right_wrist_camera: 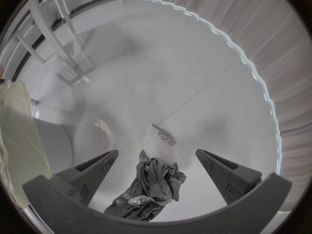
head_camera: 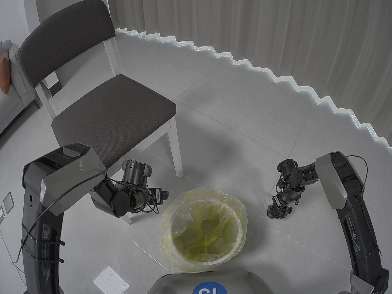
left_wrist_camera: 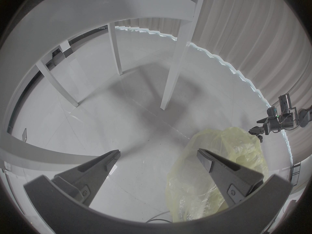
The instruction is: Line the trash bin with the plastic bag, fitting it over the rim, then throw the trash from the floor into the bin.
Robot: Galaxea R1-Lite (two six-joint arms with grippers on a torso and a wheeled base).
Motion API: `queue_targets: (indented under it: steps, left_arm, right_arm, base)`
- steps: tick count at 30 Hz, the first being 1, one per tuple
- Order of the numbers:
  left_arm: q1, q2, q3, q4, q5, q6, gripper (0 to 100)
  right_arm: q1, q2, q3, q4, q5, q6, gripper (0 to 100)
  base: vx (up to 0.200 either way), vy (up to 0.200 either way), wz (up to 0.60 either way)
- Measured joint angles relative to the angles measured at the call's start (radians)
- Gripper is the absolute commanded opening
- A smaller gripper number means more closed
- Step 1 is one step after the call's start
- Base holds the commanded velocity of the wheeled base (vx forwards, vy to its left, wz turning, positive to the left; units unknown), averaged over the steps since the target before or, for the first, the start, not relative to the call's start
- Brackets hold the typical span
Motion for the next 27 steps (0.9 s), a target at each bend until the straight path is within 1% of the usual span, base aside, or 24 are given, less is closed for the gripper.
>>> queue_targets:
  steps: [19, 27]
  left_arm:
    - [0.0, 0.003, 0.0, -0.001, 0.0, 0.001, 100]
    - [0.0, 0.001, 0.002, -0.001, 0.0, 0.001, 100]
  right_arm:
    - [0.001, 0.0, 0.0, 0.001, -0.003, -0.001, 0]
    - [0.002, 0.0, 0.0, -0.01, 0.0, 0.028, 0]
  base:
    - [0.0, 0.0, 0.0]
    - [0.0, 0.0, 0.0]
